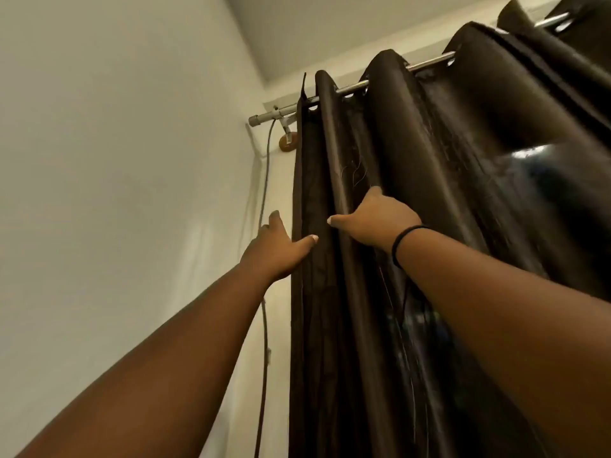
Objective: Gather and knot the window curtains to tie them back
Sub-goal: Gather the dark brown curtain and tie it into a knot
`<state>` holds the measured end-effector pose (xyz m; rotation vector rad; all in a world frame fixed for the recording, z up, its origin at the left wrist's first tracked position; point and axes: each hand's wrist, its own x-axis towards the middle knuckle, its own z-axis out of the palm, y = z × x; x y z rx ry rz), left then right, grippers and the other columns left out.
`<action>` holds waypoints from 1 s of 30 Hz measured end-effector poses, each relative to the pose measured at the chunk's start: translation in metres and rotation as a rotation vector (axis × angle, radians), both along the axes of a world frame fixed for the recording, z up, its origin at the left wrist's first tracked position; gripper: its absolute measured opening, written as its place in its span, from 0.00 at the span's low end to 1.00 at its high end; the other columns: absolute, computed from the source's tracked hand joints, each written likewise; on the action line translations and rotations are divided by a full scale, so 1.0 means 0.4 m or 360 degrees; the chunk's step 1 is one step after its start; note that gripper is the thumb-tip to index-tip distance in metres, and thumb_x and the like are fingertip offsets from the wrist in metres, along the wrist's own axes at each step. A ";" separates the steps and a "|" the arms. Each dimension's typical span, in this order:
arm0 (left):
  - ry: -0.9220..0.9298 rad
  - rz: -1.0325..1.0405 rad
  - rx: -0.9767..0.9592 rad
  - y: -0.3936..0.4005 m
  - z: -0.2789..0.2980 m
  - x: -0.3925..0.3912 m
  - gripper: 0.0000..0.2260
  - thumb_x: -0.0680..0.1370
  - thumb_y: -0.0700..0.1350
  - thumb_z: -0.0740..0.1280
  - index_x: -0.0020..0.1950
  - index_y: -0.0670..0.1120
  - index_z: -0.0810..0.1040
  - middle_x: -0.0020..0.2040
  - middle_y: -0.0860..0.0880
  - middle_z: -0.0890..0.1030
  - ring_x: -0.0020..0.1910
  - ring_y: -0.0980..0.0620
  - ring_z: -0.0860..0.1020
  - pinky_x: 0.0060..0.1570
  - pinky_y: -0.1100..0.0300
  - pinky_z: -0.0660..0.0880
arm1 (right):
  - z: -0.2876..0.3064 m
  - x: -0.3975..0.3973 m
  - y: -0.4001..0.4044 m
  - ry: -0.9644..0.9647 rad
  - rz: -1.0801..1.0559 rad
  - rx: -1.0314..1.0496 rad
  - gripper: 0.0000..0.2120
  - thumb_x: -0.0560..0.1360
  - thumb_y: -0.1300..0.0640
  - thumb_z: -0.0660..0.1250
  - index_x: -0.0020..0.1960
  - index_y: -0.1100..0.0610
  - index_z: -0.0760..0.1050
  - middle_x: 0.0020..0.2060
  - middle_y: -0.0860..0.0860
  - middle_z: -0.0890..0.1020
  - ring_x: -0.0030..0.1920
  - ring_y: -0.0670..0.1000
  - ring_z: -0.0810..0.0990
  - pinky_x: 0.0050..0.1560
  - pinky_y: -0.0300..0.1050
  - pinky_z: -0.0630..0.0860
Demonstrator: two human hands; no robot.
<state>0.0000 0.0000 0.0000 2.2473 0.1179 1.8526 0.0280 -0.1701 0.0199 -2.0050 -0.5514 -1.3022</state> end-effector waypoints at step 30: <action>-0.0295 -0.0717 -0.0200 -0.070 0.147 0.195 0.12 0.79 0.47 0.61 0.55 0.41 0.76 0.44 0.46 0.77 0.50 0.38 0.78 0.44 0.54 0.76 | 0.041 0.145 -0.030 -0.0358 -0.0047 -0.0242 0.04 0.78 0.56 0.59 0.46 0.56 0.68 0.43 0.53 0.76 0.42 0.55 0.77 0.40 0.48 0.73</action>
